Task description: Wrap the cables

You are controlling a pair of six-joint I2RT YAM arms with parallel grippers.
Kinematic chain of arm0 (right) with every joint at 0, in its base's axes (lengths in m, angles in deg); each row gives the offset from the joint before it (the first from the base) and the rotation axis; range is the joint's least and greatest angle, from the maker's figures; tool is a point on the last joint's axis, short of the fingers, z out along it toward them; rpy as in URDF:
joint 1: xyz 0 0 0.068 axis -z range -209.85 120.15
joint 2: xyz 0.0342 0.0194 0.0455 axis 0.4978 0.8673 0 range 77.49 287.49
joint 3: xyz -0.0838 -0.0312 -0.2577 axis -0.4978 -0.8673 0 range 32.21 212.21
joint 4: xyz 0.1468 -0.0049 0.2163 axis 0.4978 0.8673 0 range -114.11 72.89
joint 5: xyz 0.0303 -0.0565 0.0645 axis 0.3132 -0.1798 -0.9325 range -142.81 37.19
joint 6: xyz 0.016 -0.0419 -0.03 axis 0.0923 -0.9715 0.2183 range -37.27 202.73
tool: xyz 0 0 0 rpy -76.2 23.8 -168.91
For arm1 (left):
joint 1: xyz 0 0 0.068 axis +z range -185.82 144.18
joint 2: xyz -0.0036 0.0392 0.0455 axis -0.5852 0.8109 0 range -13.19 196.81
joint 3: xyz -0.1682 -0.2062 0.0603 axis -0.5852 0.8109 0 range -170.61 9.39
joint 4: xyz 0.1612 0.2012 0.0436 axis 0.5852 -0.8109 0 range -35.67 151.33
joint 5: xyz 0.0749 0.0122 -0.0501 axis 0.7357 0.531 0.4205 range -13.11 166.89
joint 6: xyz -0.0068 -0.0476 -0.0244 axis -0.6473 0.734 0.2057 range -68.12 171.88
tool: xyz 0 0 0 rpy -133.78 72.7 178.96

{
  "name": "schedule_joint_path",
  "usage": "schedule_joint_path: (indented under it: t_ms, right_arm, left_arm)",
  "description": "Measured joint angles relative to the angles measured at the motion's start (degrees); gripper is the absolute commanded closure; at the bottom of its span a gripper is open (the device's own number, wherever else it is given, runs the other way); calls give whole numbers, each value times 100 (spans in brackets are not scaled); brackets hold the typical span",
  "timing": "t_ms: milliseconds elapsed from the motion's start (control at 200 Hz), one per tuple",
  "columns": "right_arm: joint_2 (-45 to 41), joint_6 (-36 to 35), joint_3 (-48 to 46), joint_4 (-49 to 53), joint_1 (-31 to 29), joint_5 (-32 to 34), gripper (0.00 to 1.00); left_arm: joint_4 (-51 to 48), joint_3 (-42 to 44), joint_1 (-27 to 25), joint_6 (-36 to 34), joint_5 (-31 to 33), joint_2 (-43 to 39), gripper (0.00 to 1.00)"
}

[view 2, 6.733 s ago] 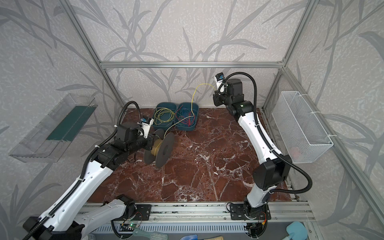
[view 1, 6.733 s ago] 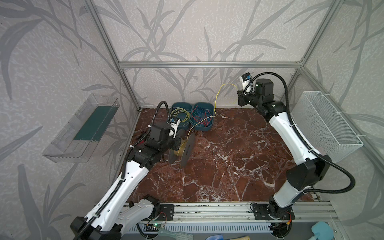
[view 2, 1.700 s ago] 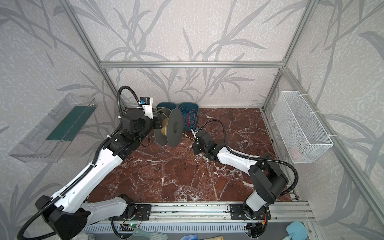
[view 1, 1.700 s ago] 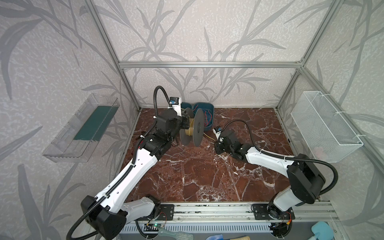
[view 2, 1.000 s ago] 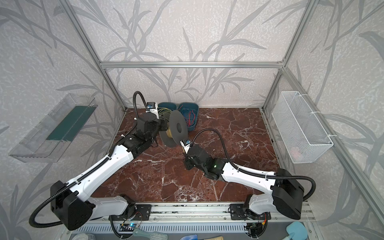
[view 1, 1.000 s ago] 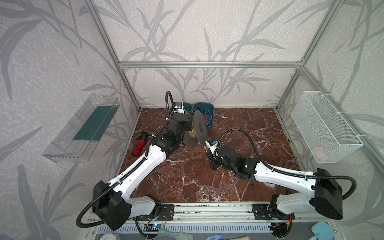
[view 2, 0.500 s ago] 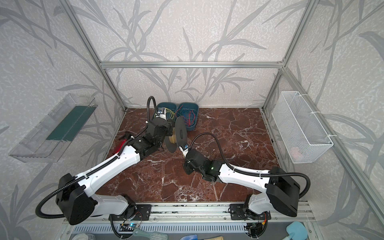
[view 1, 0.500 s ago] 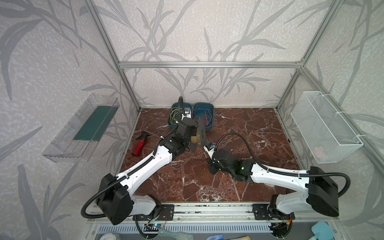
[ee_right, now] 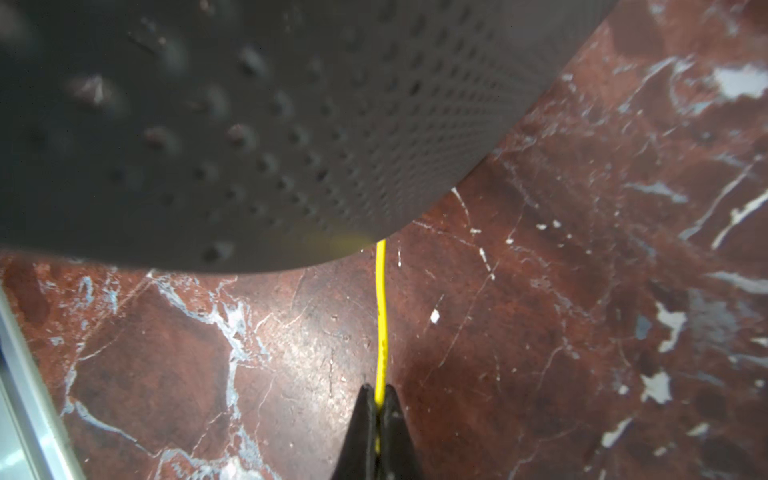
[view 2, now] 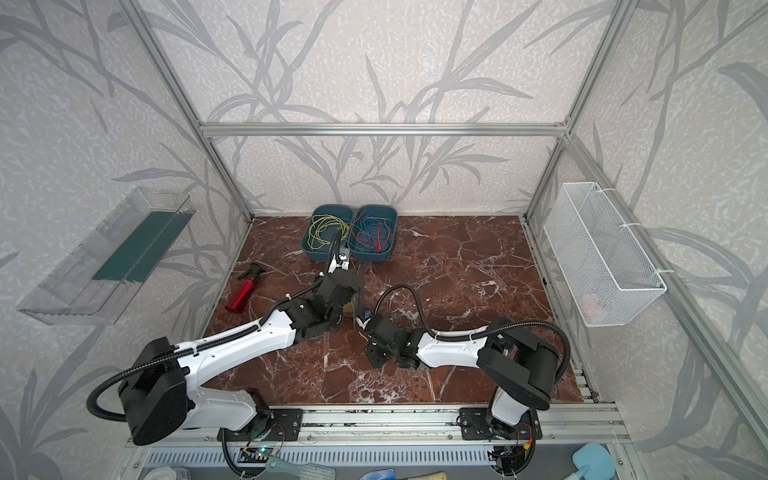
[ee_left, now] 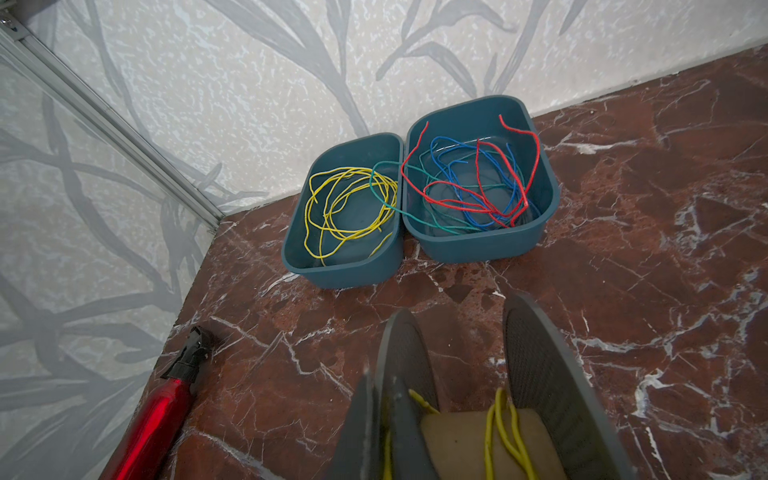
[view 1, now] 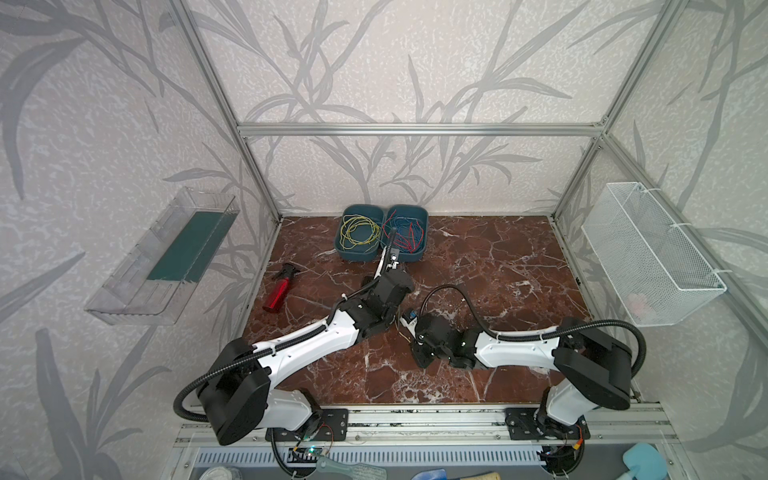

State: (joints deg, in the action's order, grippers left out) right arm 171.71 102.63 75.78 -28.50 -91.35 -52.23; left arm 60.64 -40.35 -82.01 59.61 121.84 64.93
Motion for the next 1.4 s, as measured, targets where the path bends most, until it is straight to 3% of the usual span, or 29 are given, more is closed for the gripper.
schedule_joint_path:
  t_ms: [205, 410, 630, 1090, 1399]
  right_arm:
    - [46, 0, -31, -42, 140, -105, 93]
    - [94, -87, -153, -20, 256, -662, 75]
    - [101, -129, -153, -35, 433, -1115, 74]
    - [98, -254, -120, 208, 457, -1165, 100]
    - [-57, -251, -142, 365, 267, -946, 100]
  left_arm:
    - [713, 302, -55, -70, 157, 0, 100]
    - [1250, 358, -59, -179, 153, 72, 100]
    - [1626, 496, -74, -433, -31, 72, 100]
    - [2006, 708, -96, -564, -61, 17, 100]
    - [2020, 710, -101, -654, -44, 13, 100]
